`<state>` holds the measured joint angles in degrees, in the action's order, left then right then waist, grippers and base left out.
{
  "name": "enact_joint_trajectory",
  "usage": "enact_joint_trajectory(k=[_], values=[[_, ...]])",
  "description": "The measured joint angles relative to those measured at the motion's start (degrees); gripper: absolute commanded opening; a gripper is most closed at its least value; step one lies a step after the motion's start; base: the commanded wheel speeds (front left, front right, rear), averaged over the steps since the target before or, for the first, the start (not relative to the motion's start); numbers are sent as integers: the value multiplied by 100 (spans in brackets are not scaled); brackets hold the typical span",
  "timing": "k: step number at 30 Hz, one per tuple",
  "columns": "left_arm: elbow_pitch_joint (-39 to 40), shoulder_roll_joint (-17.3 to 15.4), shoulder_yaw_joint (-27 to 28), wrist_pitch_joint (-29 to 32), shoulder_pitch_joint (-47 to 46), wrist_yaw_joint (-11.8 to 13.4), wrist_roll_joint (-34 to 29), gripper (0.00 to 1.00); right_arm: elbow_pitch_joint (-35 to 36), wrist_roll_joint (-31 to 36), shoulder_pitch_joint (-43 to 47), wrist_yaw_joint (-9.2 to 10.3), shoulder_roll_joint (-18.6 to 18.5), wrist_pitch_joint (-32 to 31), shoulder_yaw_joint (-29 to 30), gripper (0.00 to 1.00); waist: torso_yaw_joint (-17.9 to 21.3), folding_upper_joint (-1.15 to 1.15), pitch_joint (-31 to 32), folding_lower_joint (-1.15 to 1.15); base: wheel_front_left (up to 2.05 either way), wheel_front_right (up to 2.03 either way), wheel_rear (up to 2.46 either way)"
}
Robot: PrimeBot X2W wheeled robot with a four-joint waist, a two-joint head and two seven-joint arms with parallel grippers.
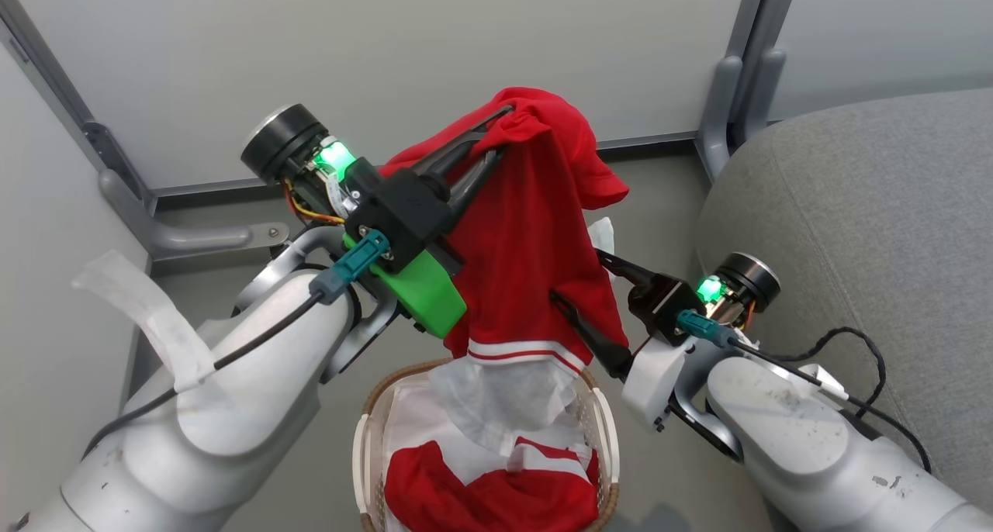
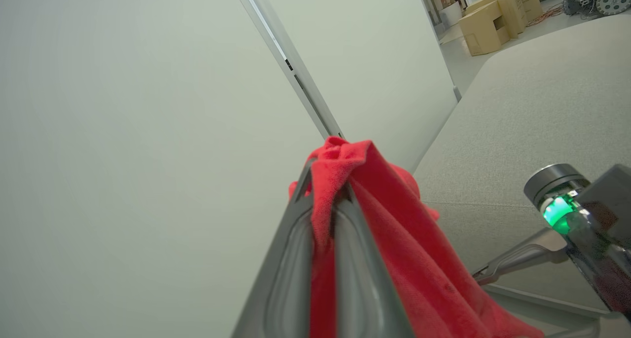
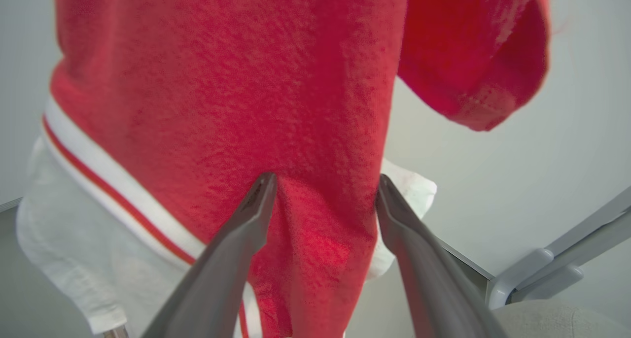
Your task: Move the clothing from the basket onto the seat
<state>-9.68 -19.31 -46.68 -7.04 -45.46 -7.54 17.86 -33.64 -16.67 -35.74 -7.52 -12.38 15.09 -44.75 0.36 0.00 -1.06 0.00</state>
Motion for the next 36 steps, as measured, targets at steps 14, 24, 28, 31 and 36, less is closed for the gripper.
enact_joint_trajectory(k=[14,24,28,31,36], values=[[152,82,-200,-9,87,1,62,0,328,-1516,-1243,0,-524,0,-2343,100,-98,0,26,0,0,0,0],[45,-13,-119,-8,215,103,272,0,288,-1705,-1317,0,-283,-1,-2561,0,-195,0,48,0,0,0,0],[-93,-122,75,-56,435,211,512,38,410,-1699,-1224,0,-305,-1,-2245,0,-183,0,44,0,0,0,0],[-200,-191,221,-121,608,319,679,100,548,-1622,-1068,0,-341,-1,-1970,0,-158,0,29,0,0,0,0],[-437,-297,457,-299,864,527,901,100,829,-1418,-858,0,-404,-1,-1440,0,-112,0,-23,0,0,0,0]])
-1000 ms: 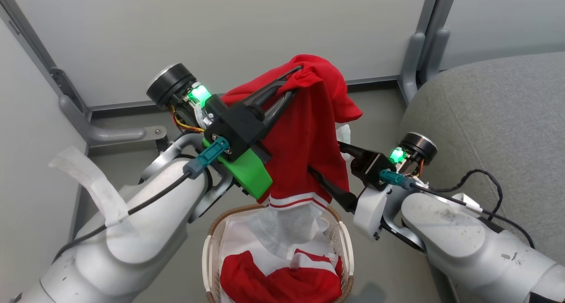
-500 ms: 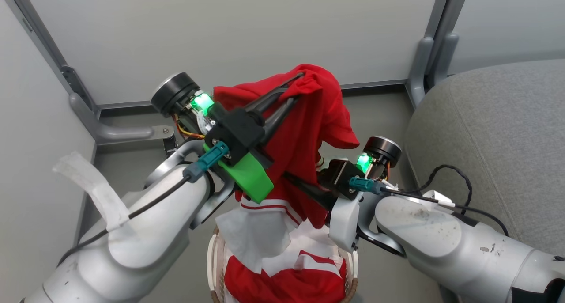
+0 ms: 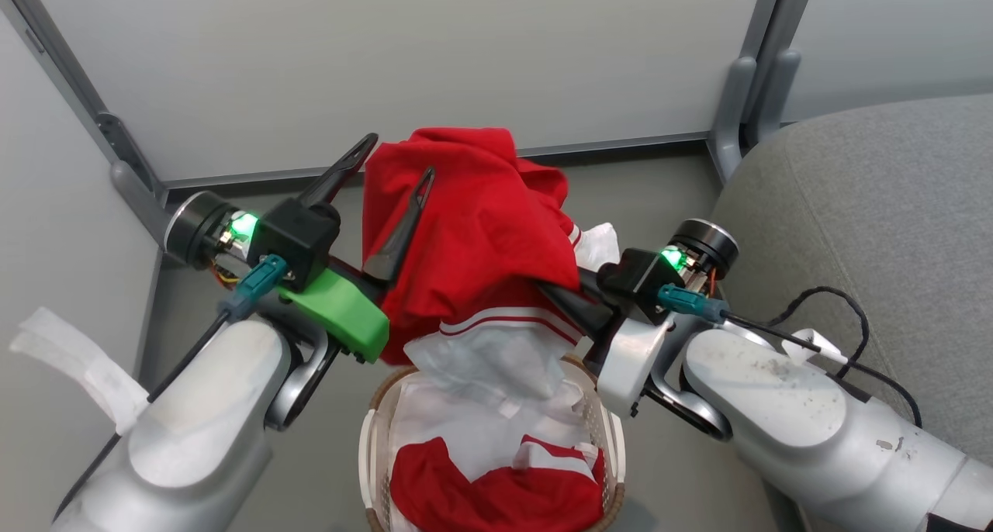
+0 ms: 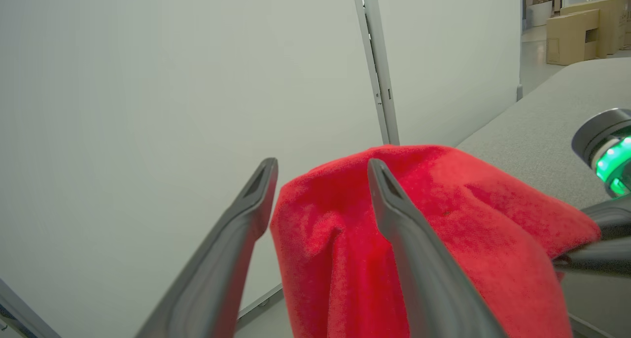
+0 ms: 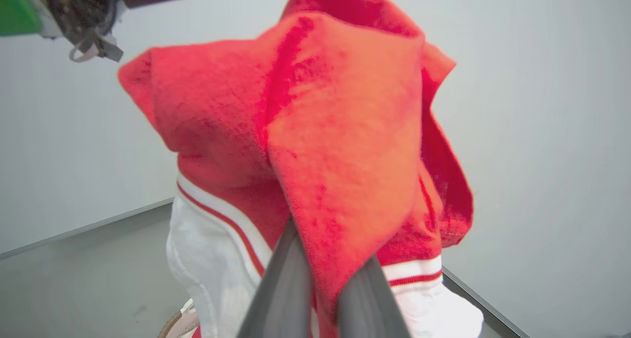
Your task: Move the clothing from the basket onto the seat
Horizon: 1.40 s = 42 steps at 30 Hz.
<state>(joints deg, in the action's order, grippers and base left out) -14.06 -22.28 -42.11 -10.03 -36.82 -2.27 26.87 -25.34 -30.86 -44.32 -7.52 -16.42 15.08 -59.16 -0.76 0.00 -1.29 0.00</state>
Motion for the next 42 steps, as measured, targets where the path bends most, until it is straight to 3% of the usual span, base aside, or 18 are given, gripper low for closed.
enact_joint_trajectory(k=[12,28,37,42], values=[[-323,374,-34,-323,871,124,434,100,390,791,501,0,-144,0,1128,0,70,0,-114,0,0,0,0],[-479,721,2,-493,1316,191,320,100,476,1191,881,0,-375,0,2094,0,358,0,-305,0,0,0,0],[-242,815,144,-501,1395,158,24,100,669,1557,1146,0,-424,0,2852,0,1056,0,-502,0,0,0,0],[-199,812,148,-501,1388,124,-137,100,767,1708,1305,-1,-391,0,3185,0,1666,0,-644,0,0,0,0]])
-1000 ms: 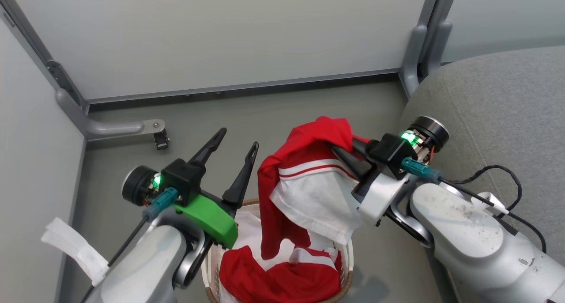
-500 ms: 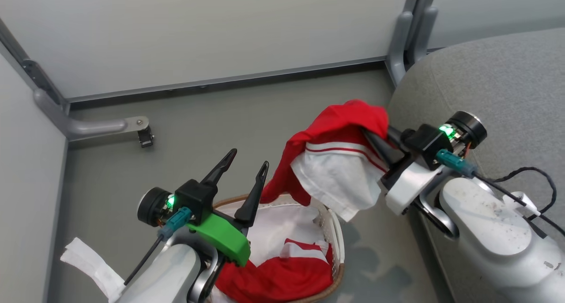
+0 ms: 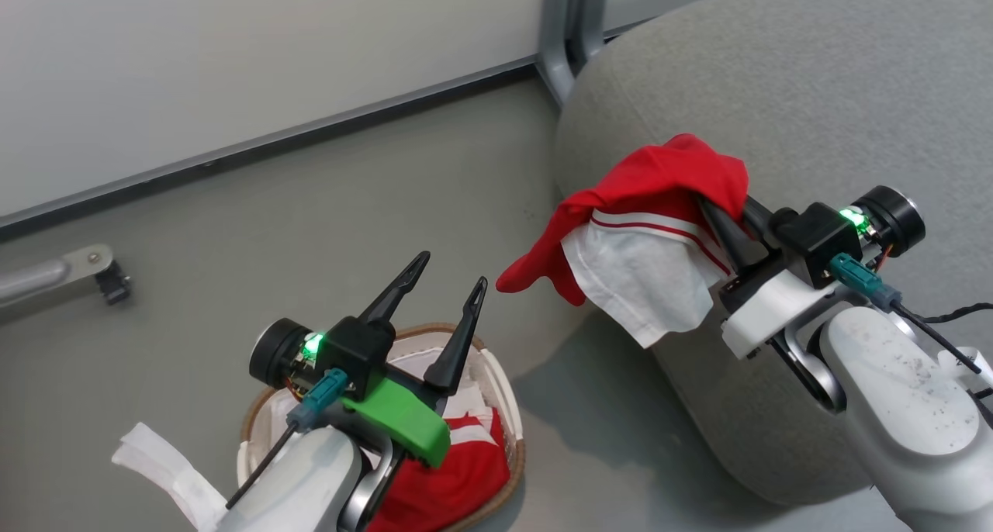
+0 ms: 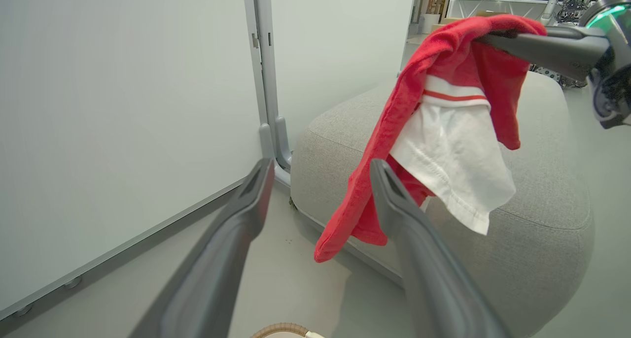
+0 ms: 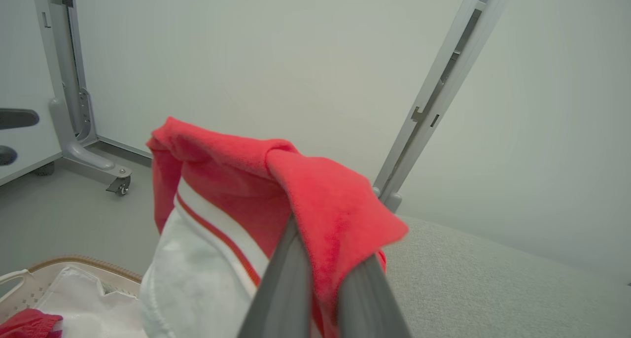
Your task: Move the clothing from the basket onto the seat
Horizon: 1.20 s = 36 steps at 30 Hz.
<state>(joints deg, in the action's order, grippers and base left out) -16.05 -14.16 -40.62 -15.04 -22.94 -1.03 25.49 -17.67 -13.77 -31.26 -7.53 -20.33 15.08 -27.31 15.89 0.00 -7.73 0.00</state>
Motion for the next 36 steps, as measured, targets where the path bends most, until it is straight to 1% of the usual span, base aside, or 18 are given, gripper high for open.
enact_joint_trajectory(k=[11,14,17,20,23,26,32,36], values=[[-86,-80,-75,13,-51,-13,-85,100,65,174,298,0,202,0,353,0,1080,0,-287,0,0,0,0],[-82,-90,-94,33,-92,-12,-91,100,79,188,356,0,245,0,432,0,1271,0,-380,0,0,0,0],[-66,-100,-126,44,-113,-12,-94,100,48,234,353,0,249,0,513,0,1365,0,-505,0,0,0,0],[-36,-110,-133,81,-131,16,-96,100,-86,261,215,0,241,0,631,0,1376,0,-634,0,0,0,0],[5,-140,-140,98,-173,59,-136,100,-300,386,-159,0,90,0,643,0,1315,0,-733,0,0,0,0],[83,-166,-144,141,-233,88,-147,100,-466,388,-682,0,-69,0,795,0,1193,0,-825,0,0,0,0],[279,-231,-202,257,-372,129,-253,100,-935,386,-1884,0,-631,-66,1129,0,870,0,-1080,-1,0,0,0],[475,-267,-320,394,-537,129,-436,100,-1207,338,-2748,0,-1220,-271,1295,0,602,0,-1319,-1,0,0,0]])
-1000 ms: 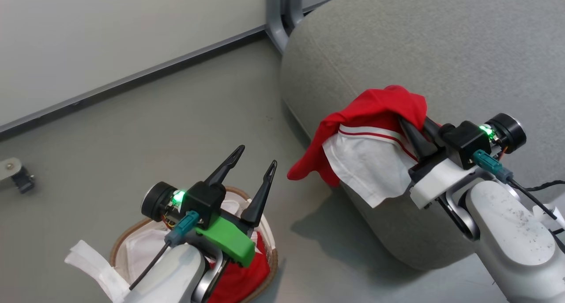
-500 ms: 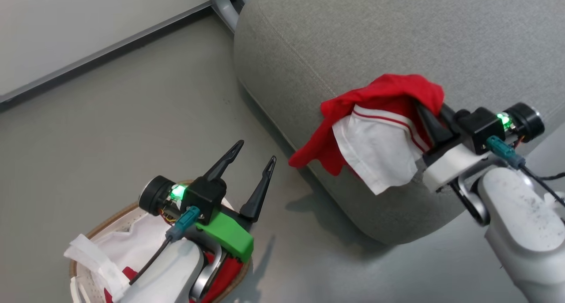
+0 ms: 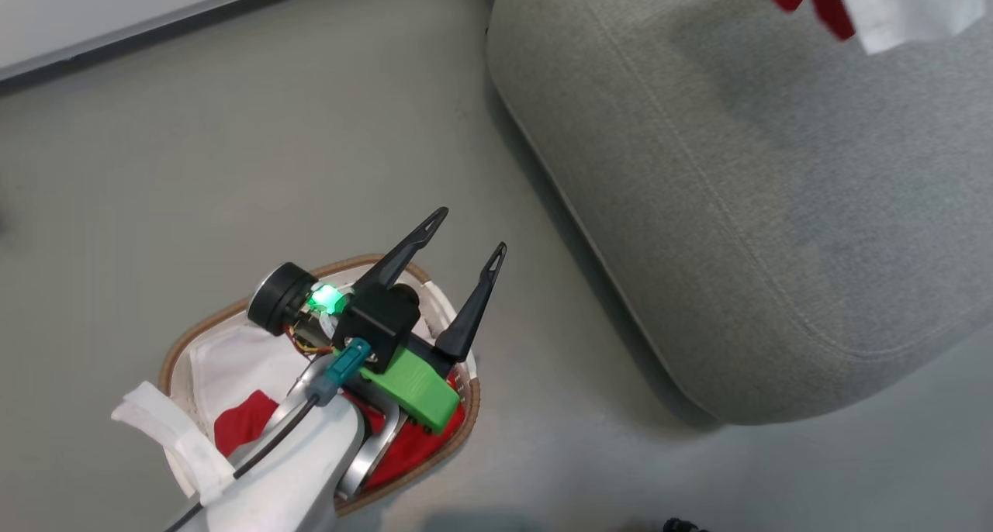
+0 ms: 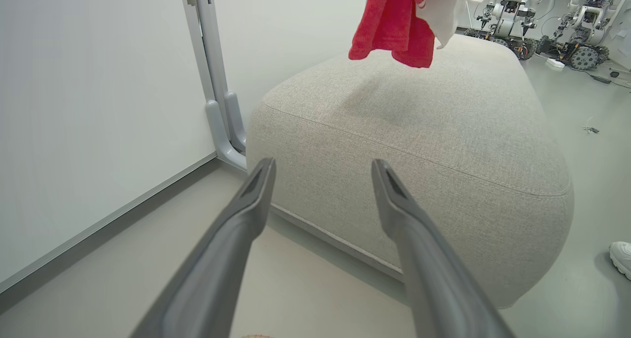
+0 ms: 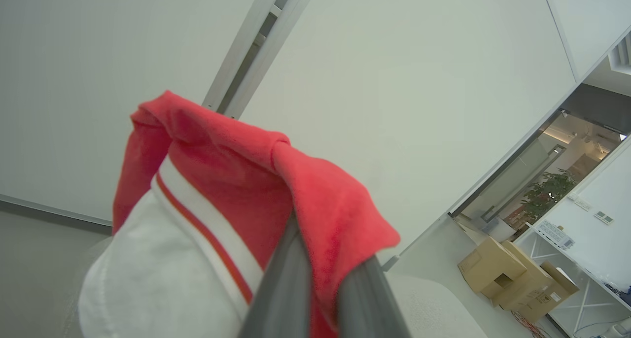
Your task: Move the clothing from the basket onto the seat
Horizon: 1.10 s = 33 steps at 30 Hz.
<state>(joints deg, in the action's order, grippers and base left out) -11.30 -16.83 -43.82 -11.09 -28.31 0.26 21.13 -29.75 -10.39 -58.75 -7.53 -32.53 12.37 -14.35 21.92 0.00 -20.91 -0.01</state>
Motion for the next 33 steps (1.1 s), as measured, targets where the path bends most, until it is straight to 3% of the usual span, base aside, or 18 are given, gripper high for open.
enact_joint_trajectory(k=[5,11,15,26,27,28,29,30,33], values=[[271,36,-142,152,-268,-23,-136,100,-311,92,-781,0,-1000,-201,168,0,-403,0,-376,0,0,0,0],[702,25,-233,243,-481,1,-338,100,-883,32,-1129,0,-1316,-222,532,0,-818,0,-969,0,0,0,0],[884,43,-314,297,-528,1,-408,100,-1444,99,-1101,0,-1225,-54,881,0,-1067,0,-1376,0,0,0,0],[939,-133,-286,369,-616,75,-445,100,-2585,883,-449,0,-323,238,1321,0,-1464,0,-2105,0,0,0,0],[927,-156,-281,363,-614,76,-445,100,-2610,888,-420,-1,-263,253,1380,4,-1464,0,-2119,0,0,0,0],[906,-178,-278,361,-609,79,-436,100,-2617,891,-402,-1,-191,261,1454,23,-1451,0,-2127,0,0,0,0],[888,-194,-271,352,-604,86,-412,100,-2531,892,-383,-1,-124,261,1538,79,-1433,0,-2127,0,0,0,0],[872,-198,-268,348,-600,93,-404,100,-2394,892,-360,0,-81,263,1597,100,-1415,0,-2123,0,0,0,0],[789,-213,-266,341,-575,100,-359,100,-1919,915,-3,0,96,265,1717,100,-1330,0,-2057,0,0,0,0]])
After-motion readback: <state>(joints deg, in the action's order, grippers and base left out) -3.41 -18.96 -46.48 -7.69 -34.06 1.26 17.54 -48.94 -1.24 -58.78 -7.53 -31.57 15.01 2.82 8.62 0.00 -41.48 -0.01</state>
